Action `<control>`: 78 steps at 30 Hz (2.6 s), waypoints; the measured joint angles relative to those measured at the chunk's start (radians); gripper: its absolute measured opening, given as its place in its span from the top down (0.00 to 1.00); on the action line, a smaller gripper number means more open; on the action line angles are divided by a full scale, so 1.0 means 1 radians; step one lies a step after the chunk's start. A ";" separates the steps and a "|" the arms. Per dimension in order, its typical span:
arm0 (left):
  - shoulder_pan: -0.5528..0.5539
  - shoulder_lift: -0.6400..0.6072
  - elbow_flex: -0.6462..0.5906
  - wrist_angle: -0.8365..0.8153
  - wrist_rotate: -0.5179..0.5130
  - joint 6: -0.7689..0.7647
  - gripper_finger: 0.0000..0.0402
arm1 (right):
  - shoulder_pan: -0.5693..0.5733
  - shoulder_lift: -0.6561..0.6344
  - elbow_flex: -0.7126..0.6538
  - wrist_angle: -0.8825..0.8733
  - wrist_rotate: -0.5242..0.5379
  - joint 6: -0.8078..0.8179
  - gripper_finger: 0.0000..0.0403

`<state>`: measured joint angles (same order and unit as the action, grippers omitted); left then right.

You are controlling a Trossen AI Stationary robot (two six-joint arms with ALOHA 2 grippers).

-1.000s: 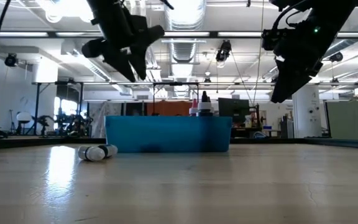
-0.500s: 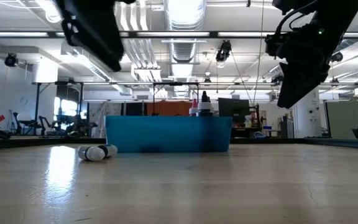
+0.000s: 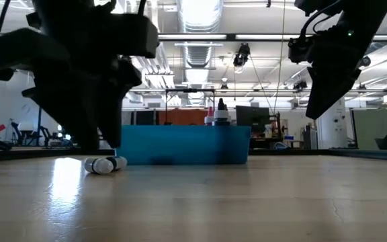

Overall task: Pick & Place food coloring
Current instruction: Put the small light green food coloring bottle into the blue bin, then put the small dark brown food coloring bottle into the blue bin

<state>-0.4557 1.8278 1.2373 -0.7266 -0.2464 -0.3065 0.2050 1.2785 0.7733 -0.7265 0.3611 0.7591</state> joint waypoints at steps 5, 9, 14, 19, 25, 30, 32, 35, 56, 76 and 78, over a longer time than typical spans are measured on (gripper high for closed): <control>0.018 -0.004 0.000 -0.013 0.030 0.103 0.55 | 0.000 0.000 0.000 0.001 0.001 0.001 0.38; 0.037 0.009 0.000 -0.010 0.047 0.155 0.55 | 0.000 0.000 0.000 0.001 0.004 0.005 0.38; 0.069 0.027 -0.002 -0.009 0.049 0.244 0.55 | 0.000 0.000 -0.002 0.001 0.004 0.029 0.38; 0.108 0.042 -0.008 -0.011 0.141 0.277 0.57 | 0.000 0.000 -0.003 0.000 0.004 0.035 0.38; 0.116 0.041 -0.015 -0.021 0.156 0.304 0.65 | 0.000 0.000 -0.008 0.000 0.005 0.035 0.38; 0.116 0.041 -0.015 -0.018 0.157 0.304 0.76 | 0.000 0.000 -0.017 0.000 0.005 0.035 0.38; 0.116 0.041 -0.015 -0.013 0.158 0.304 0.80 | 0.000 0.000 -0.023 0.000 0.005 0.035 0.38; 0.116 0.041 -0.015 0.002 0.171 0.297 0.84 | 0.000 0.000 -0.032 0.000 0.005 0.035 0.38; 0.261 -0.293 0.076 -0.152 -0.420 -0.196 0.87 | 0.000 0.001 -0.067 0.008 0.008 0.049 0.38; 0.464 -0.397 0.107 -0.139 -0.109 -0.250 0.59 | 0.002 0.001 -0.070 0.010 -0.059 0.049 0.38; 0.423 -0.398 0.092 -0.141 -0.014 -0.294 0.59 | 0.002 0.001 -0.071 0.011 -0.058 0.049 0.38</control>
<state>-0.0325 1.4302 1.3294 -0.8675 -0.2606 -0.6004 0.2070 1.2797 0.7027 -0.7151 0.3030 0.8080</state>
